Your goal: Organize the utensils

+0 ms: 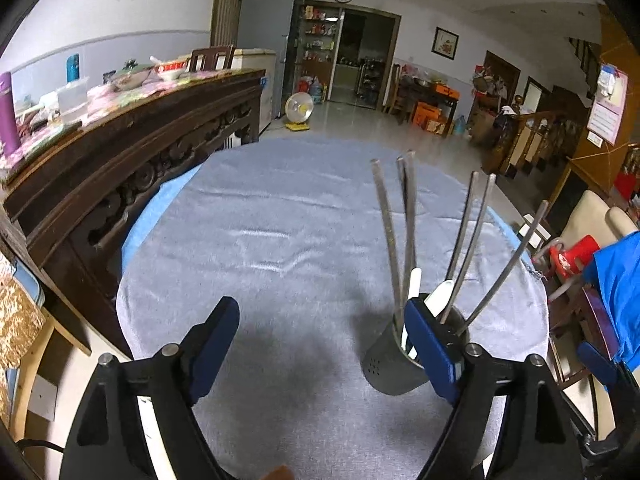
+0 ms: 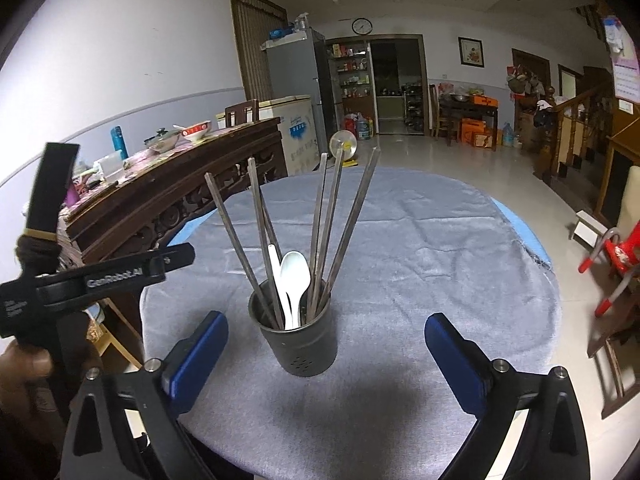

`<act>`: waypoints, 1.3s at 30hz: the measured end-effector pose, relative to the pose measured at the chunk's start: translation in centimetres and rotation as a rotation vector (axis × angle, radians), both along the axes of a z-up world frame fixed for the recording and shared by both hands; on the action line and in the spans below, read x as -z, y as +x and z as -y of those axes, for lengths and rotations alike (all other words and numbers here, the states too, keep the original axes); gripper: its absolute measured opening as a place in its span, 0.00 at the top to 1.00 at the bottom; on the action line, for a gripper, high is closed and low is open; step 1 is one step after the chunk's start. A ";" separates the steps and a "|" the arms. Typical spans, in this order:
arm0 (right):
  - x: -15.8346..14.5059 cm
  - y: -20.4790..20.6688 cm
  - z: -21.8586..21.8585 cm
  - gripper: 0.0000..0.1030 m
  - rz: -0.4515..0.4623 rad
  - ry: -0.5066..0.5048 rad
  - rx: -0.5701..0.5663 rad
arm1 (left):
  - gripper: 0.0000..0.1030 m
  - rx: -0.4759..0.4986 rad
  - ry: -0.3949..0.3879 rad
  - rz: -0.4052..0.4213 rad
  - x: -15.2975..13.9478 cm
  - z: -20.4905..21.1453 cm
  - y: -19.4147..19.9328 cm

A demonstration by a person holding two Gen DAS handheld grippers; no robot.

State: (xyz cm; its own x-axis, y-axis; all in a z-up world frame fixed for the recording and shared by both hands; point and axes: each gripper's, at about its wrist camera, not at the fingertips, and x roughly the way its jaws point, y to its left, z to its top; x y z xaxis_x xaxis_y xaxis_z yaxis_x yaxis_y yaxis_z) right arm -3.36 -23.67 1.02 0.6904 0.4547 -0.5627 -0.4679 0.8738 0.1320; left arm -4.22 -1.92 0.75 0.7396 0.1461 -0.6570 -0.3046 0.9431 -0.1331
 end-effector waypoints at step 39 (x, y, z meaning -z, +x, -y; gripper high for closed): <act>0.6 0.4 0.4 0.01 -0.021 -0.018 0.062 | 0.13 0.090 0.067 -0.017 -0.5 2.1 -0.1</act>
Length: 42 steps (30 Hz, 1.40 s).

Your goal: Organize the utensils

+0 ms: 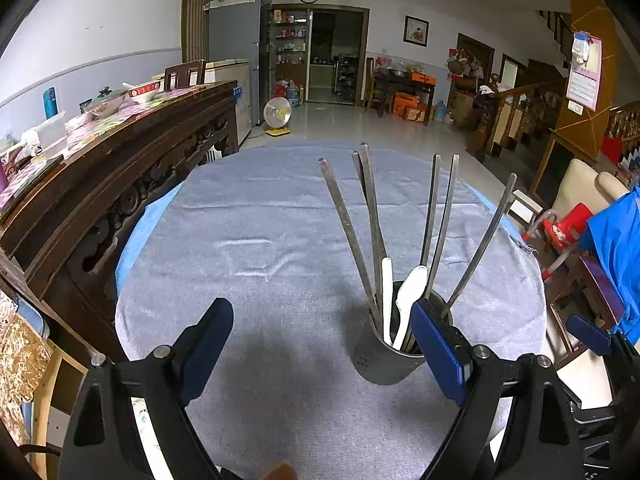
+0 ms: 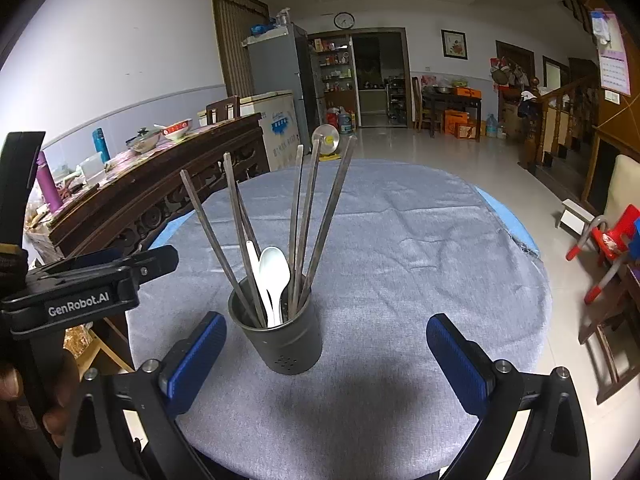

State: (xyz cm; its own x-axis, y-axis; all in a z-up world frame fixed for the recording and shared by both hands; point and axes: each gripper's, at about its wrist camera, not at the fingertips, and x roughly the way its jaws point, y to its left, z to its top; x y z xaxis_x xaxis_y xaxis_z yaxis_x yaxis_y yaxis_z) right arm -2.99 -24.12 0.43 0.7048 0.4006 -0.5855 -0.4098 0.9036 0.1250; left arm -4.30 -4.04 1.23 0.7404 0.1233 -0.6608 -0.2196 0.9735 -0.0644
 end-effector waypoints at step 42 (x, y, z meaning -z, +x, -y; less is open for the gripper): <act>0.2 0.1 0.1 0.01 -0.018 -0.020 0.017 | 0.13 0.054 -0.019 0.018 0.0 0.9 -0.2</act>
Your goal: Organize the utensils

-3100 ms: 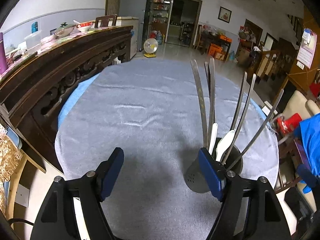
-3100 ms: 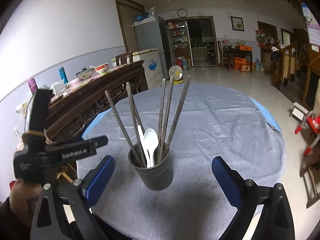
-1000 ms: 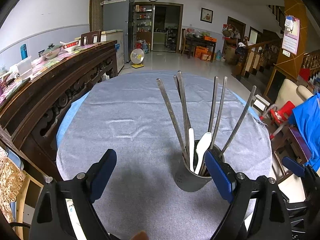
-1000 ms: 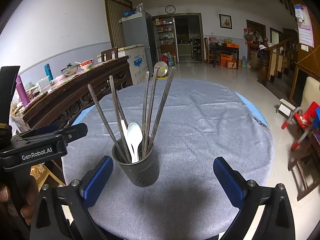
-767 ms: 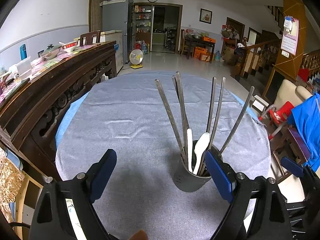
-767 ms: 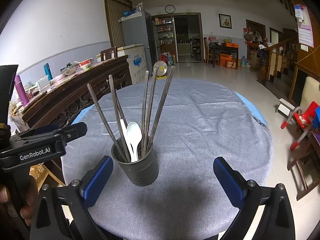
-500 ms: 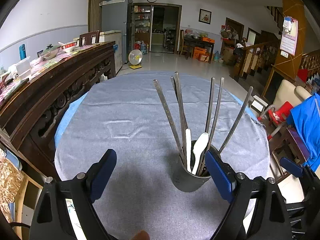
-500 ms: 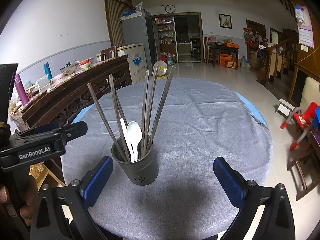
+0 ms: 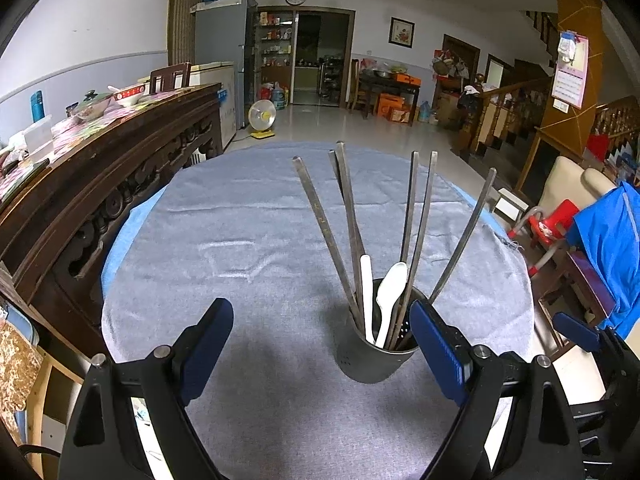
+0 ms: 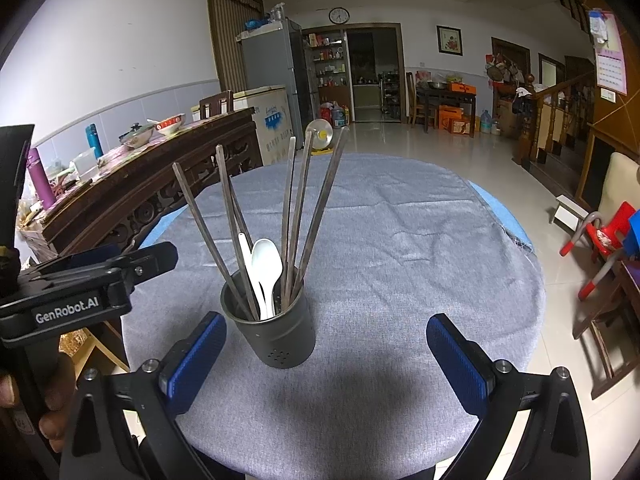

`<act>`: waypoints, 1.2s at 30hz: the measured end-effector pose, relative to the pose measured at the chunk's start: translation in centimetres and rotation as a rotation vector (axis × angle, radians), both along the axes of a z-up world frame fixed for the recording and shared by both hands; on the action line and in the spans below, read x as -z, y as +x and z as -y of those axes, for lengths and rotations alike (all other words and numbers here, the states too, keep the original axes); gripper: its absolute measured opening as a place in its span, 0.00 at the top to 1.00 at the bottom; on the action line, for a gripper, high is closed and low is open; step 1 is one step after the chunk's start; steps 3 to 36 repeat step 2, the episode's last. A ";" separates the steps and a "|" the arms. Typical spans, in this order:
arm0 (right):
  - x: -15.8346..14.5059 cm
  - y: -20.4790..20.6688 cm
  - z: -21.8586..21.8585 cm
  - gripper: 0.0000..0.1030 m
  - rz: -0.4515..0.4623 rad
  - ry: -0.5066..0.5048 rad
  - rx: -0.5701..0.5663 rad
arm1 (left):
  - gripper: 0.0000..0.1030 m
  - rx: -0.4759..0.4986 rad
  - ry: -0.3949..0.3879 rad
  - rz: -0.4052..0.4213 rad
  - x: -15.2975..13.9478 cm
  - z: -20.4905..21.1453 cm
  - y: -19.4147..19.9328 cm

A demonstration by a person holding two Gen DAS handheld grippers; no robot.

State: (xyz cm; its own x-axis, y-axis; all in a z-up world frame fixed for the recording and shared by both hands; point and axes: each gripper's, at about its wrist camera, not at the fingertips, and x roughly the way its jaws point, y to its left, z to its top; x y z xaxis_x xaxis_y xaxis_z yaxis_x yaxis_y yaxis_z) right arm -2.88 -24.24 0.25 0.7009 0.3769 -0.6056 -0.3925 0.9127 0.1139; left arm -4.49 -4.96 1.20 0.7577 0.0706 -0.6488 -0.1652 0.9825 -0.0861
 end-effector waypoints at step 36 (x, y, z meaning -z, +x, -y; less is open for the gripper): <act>0.0 0.0 0.0 0.01 0.000 0.001 0.000 | 0.12 0.001 0.001 0.001 0.0 0.1 0.0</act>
